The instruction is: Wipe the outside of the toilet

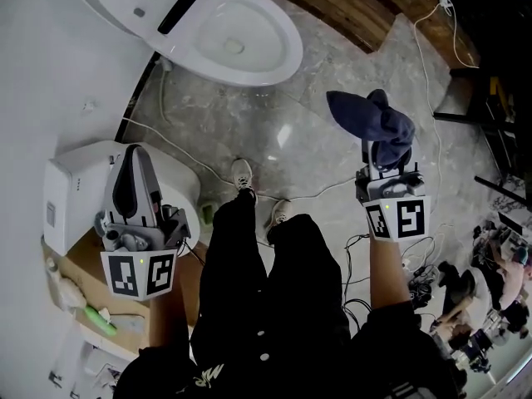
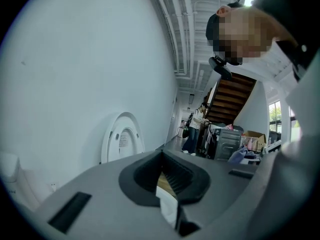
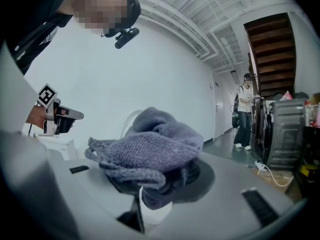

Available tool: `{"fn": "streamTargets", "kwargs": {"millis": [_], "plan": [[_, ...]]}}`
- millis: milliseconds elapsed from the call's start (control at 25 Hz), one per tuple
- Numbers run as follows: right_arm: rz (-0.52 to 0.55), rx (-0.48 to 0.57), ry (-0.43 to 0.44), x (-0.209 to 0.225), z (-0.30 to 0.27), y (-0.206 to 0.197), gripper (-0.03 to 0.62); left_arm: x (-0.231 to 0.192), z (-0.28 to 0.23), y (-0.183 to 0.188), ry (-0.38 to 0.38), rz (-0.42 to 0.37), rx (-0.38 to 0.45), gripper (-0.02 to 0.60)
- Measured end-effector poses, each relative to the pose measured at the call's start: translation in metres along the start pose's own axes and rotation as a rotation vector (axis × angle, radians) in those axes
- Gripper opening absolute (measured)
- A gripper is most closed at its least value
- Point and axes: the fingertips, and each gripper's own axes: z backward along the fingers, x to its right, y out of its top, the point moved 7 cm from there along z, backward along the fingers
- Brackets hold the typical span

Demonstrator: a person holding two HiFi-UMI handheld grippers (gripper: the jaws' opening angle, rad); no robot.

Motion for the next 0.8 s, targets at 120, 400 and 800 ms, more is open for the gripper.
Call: {"fn": "streamTargets", "kwargs": {"millis": [120,400,800], "plan": [[-0.009,0.009,0.001,-0.002,0.009,0.025,0.117,0.009,0.006,0.023,-0.008,-0.018,-0.009,0.011],[-0.03,0.039,-0.017,-0.003,0.03,0.076,0.117,0.024,0.019,0.072,-0.032,-0.043,-0.009,0.011],[-0.035,0.102,-0.037,-0.001,0.055,0.142,0.117,0.033,0.043,0.131,-0.008,-0.076,0.032,0.011]]}}
